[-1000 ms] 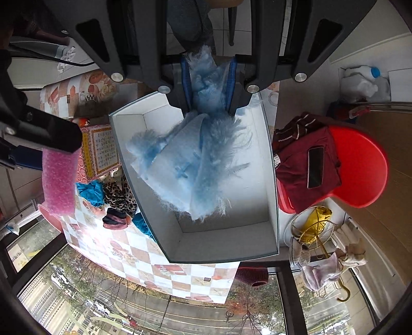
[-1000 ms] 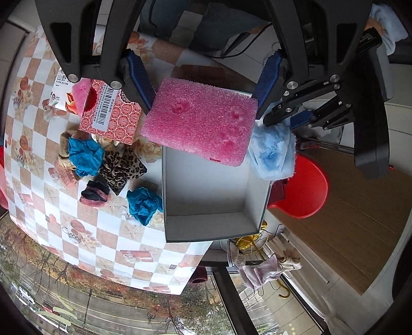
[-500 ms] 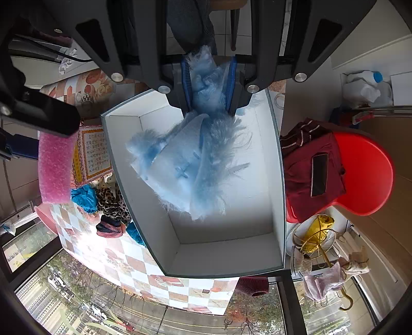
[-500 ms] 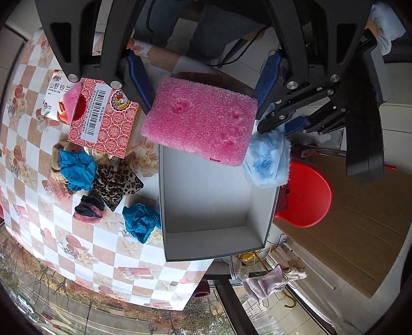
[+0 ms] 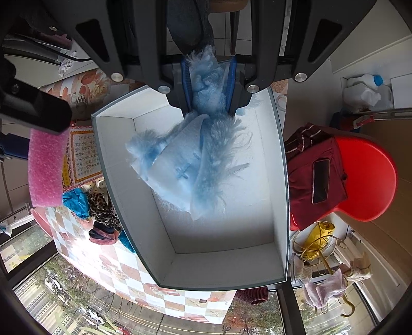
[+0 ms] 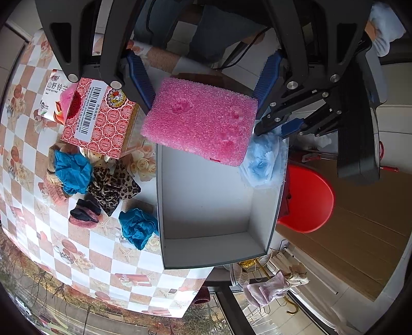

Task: Organize soft objects
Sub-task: 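Carry the fluffy cloth and pink sponge over the white box with both tools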

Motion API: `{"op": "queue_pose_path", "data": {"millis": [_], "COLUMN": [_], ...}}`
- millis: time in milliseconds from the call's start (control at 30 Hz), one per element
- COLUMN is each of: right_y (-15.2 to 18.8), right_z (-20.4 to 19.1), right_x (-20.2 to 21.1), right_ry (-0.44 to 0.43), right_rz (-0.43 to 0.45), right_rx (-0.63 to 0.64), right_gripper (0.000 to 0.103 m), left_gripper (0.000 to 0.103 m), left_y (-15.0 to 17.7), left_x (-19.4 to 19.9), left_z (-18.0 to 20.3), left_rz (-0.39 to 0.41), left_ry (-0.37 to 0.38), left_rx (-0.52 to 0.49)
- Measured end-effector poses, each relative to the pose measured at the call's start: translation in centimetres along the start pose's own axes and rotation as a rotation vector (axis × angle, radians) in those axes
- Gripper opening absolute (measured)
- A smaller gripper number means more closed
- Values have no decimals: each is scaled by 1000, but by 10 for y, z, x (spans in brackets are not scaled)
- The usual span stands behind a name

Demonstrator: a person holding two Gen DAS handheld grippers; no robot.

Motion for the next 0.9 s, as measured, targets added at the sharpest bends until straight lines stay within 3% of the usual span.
{"op": "queue_pose_path", "data": {"millis": [367, 900], "right_y": [-5, -2], "right_z": [-1, -15], "right_x": [-15, -63], "right_ry": [19, 9], "right_rz": [-29, -123], "right_rx": [19, 63], "right_gripper": [74, 74], "left_gripper": [25, 25], "left_y": [7, 15], "left_x": [-28, -37], "left_z": [-2, -3], "left_rz": [-52, -84], "left_ry": [-25, -52], "left_rx": [4, -39]}}
Point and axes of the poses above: each gripper's, at about its wrist camera, not at the fingertips, and x roughly against the way its jaws point, z to its right, y to its underside, the point moved 4 cm from there along -x, roughly the way its jaws point, and after that the axes turned 7 degrees about x, right-handed, at the moved point
